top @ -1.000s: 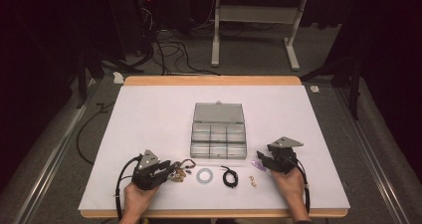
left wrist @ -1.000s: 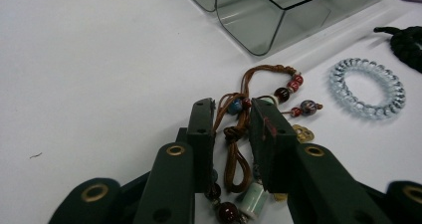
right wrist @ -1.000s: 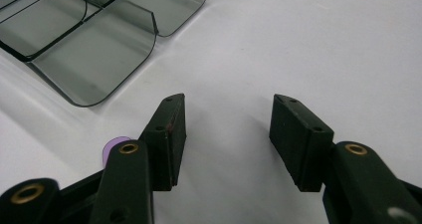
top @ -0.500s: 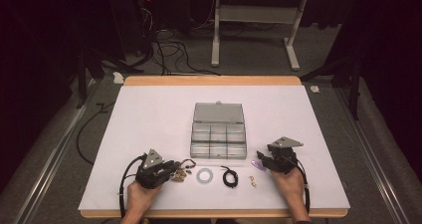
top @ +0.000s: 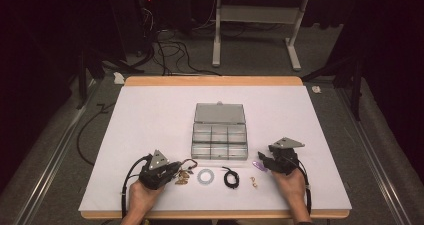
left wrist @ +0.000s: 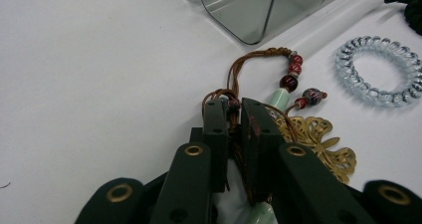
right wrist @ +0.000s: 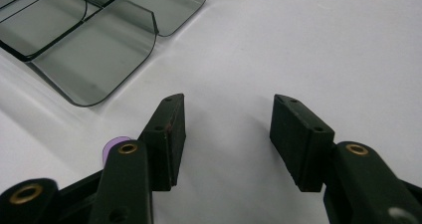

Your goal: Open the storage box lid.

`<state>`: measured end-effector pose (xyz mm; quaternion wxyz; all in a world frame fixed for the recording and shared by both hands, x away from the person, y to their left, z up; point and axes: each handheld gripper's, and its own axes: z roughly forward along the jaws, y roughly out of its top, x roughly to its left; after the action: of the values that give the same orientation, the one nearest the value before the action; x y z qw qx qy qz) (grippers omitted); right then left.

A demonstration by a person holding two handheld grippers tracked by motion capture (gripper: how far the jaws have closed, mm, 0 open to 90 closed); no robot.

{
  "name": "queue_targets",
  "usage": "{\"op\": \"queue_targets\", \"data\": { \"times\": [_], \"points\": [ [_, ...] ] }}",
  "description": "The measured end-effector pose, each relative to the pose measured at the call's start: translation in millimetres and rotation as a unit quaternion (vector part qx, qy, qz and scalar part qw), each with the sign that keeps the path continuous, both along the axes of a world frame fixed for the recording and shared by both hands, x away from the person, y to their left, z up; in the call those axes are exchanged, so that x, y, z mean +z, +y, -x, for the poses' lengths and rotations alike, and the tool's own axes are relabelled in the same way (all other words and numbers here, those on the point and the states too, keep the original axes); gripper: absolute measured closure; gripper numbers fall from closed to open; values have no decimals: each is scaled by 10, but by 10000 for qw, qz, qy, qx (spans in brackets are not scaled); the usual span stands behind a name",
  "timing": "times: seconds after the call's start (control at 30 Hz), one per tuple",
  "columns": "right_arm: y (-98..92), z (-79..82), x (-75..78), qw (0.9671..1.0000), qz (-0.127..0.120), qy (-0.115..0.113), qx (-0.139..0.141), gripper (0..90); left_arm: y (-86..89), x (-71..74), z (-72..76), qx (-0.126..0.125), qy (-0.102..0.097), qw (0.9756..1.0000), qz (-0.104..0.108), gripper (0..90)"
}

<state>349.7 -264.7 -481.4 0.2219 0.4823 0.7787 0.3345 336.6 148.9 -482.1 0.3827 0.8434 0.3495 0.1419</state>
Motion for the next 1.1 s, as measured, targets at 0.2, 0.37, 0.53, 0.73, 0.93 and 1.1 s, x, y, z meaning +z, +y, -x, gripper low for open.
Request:
{"op": "queue_targets", "data": {
  "times": [0.2,0.37,0.53,0.73,0.93,1.1],
  "points": [
    [2,1,0,10000,5,-3,-1,488,22,5,-29,9,95,9999,104,842],
    [2,2,0,10000,12,-6,0,487,49,50,-54,-20,123,9995,285,844],
    [2,2,0,10000,11,-5,0,487,89,166,-77,-58,73,9989,470,844],
    [2,2,0,10000,16,-8,-3,485,143,316,-115,-105,-3,9970,770,845],
    [2,2,0,10000,19,-9,-7,483,210,489,-146,-146,-62,9938,1103,845],
    [2,3,1,10000,21,-6,-9,481,253,623,-177,-127,-205,9922,1227,845]
  ]
}}
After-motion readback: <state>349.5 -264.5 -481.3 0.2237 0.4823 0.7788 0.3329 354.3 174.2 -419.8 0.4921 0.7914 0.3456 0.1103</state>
